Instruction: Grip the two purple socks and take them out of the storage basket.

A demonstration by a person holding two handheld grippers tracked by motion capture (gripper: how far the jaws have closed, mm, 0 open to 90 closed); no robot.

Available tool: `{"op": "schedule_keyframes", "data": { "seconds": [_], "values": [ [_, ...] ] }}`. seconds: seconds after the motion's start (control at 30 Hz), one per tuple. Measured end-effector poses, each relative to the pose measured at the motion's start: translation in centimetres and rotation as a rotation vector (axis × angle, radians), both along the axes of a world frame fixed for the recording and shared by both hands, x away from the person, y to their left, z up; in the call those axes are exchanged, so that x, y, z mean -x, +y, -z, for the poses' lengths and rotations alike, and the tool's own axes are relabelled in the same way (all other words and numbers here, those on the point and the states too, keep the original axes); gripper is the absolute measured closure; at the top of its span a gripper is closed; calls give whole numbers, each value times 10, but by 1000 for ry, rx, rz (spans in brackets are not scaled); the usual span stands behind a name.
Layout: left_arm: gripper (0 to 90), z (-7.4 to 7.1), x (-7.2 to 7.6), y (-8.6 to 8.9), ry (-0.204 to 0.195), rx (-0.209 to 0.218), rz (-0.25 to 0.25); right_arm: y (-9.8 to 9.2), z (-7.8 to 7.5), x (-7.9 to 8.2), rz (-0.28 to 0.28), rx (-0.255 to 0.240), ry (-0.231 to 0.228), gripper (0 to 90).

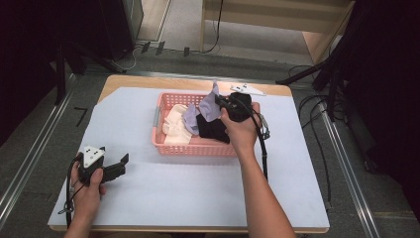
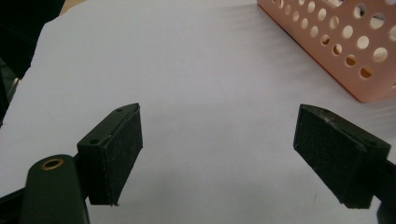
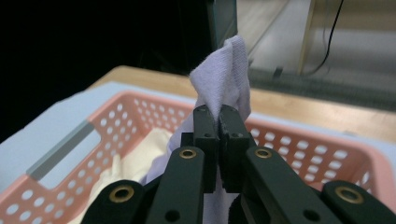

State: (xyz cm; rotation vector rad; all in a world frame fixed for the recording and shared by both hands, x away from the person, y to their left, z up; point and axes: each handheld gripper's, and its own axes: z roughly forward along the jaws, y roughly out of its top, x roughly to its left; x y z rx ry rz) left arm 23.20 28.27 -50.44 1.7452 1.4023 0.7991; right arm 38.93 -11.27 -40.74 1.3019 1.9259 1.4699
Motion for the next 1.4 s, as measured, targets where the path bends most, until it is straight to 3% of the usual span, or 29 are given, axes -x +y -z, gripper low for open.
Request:
{"op": "schedule_keyframes", "data": {
  "seconds": [0.03, 0.07, 0.27, 0.5, 0.57, 0.67, 0.7, 0.83, 1.0, 1.1, 1.3, 1.4],
  "values": [
    [163, 0, 0, 0, 0, 0, 0, 0, 0, 0, 0, 0, 0, 876],
    [163, 0, 0, 0, 0, -1, 0, -5, 1, 3, 14, -8, -65, 876],
    [163, 0, 0, 0, 0, 0, 0, -25, 4, 10, 89, -24, -209, 876],
    [163, 0, 0, 0, -1, -3, 0, -48, 2, 14, 166, -31, -234, 876],
    [163, 0, 0, -1, -3, -3, -1, -63, 2, 17, 219, -42, -239, 876],
    [163, 0, 0, -1, -3, -3, -1, -74, 2, 18, 251, -48, -242, 876],
    [163, 0, 0, -1, -3, 0, -2, -86, 4, 19, 285, -42, -236, 876],
    [163, 0, 0, 0, -1, -4, -3, -106, 11, 21, 331, -16, -218, 876],
    [163, 0, 0, 0, -2, -4, -3, -127, 21, 25, 379, -29, -179, 876],
    [163, 0, 0, 0, 0, -5, -1, -141, 34, 30, 421, -4, -131, 876],
    [163, 0, 0, -1, -4, 0, -3, -152, 55, 30, 450, 36, -49, 875],
    [163, 0, 0, -1, -4, -2, -5, -156, 68, 29, 451, 21, 15, 833]
  ]
}}
